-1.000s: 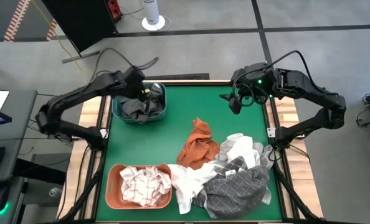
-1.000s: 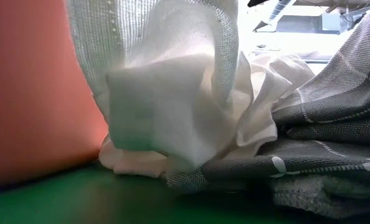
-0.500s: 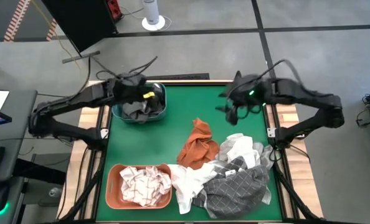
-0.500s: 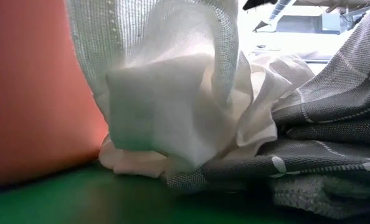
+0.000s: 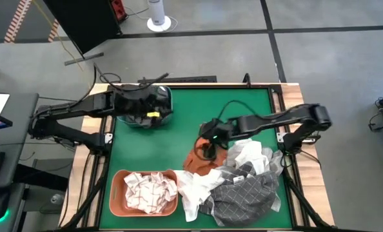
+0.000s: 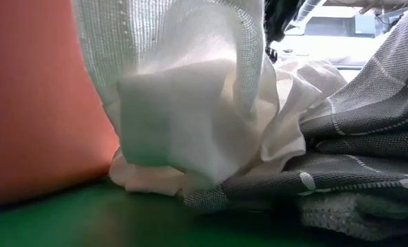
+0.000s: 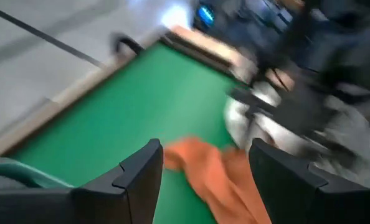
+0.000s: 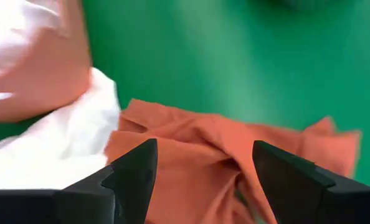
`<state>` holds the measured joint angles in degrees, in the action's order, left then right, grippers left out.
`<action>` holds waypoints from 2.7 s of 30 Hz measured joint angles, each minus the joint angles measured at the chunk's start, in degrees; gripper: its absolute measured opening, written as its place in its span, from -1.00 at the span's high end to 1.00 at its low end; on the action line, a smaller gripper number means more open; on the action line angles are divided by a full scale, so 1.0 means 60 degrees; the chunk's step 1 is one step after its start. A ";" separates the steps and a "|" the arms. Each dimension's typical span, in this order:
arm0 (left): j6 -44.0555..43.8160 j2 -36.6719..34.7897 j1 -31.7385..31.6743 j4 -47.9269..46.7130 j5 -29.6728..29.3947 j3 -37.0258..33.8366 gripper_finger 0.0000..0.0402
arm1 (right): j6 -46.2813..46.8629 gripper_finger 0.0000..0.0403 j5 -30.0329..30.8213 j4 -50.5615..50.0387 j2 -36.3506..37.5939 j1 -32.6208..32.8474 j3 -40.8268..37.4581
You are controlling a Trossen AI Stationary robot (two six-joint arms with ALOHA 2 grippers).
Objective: Sort microfiber towel by color & place in baskets
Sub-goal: Put the left orange microfiber towel into the green bin
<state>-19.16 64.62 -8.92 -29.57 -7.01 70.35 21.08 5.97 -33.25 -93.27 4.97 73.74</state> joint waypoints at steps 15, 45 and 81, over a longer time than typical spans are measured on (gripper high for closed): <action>0.0587 0.0007 0.1106 -0.2929 0.1254 -0.0004 -0.13 | 0.1733 -0.29 -0.0312 -0.0474 -0.2679 0.0427 0.0459; -0.0174 0.1819 0.0673 0.3436 -0.0414 0.0000 -0.14 | -0.1971 0.92 -0.0976 0.0136 0.3102 -0.2747 0.0466; 0.2822 0.6289 -0.0031 0.2204 -0.0738 0.4951 0.95 | -0.1462 0.51 -0.1554 0.1457 0.4556 -0.3256 0.0593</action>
<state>-2.23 102.35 -9.11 -16.35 -11.44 100.05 12.31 -3.36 -24.51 -65.93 -14.57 77.30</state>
